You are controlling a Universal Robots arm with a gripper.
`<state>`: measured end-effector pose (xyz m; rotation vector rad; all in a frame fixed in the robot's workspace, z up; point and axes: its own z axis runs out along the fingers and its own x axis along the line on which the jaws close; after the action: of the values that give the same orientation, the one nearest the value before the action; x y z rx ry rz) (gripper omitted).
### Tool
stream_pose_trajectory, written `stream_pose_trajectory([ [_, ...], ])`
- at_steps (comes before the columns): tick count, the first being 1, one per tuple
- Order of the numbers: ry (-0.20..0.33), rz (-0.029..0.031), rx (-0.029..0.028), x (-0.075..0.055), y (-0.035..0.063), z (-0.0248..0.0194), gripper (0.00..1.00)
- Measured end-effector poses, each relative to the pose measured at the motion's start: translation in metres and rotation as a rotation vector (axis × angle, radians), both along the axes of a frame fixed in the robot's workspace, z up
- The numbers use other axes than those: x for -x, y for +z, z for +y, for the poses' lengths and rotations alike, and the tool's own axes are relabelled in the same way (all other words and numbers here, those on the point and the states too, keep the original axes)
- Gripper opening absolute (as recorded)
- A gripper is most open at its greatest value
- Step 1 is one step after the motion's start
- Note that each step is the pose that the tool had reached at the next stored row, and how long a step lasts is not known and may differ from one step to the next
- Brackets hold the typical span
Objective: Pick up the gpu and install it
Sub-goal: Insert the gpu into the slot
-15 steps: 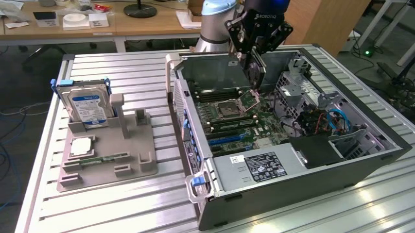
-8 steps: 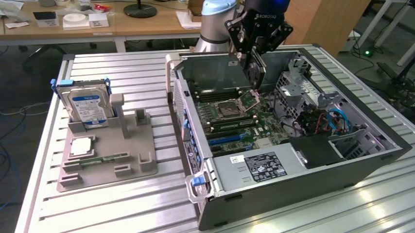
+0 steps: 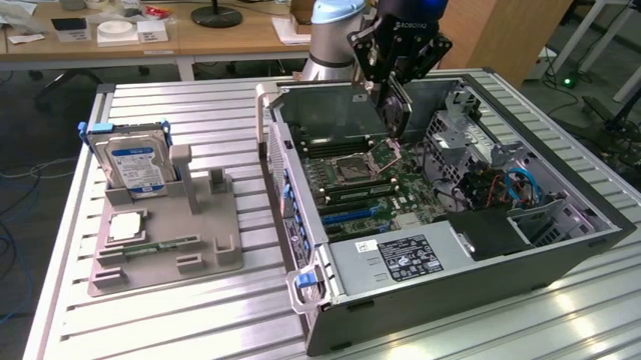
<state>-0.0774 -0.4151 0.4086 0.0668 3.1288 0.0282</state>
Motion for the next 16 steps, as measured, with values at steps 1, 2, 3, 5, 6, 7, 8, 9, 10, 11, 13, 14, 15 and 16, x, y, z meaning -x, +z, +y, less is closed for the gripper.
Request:
stream_pose_trajectory([
  [1,0.010,0.0000,-0.0001,0.0000,0.0000,0.0000,0.28],
  [2,0.021,-0.0001,-0.0001,0.0000,0.0000,0.0000,0.28],
  [3,0.032,0.0000,-0.0001,0.0000,0.0000,0.0000,0.28],
  [5,0.054,0.0000,0.0000,0.0000,0.0000,0.0000,0.28],
  [6,0.065,0.0000,0.0000,0.0000,0.0000,0.0000,0.28],
  [7,0.076,0.0001,0.0000,0.0000,0.0000,0.0000,0.28],
  [8,0.087,0.0000,0.0000,0.0000,-0.0001,0.0000,0.28],
  [9,0.099,0.0000,0.0000,0.0000,-0.0001,0.0000,0.28],
  [10,0.110,0.0000,0.0000,0.0000,-0.0001,0.0000,0.28],
  [11,0.122,0.0000,0.0000,0.0000,-0.0001,0.0000,0.28],
  [13,0.144,0.0001,0.0000,0.0000,-0.0001,0.0000,0.28],
  [14,0.155,0.0000,0.0000,0.0000,-0.0001,0.0000,0.28],
  [15,0.166,0.0001,0.0000,0.0000,-0.0001,0.0000,0.28],
  [16,0.176,0.0001,0.0000,0.0000,-0.0001,0.0000,0.28],
])
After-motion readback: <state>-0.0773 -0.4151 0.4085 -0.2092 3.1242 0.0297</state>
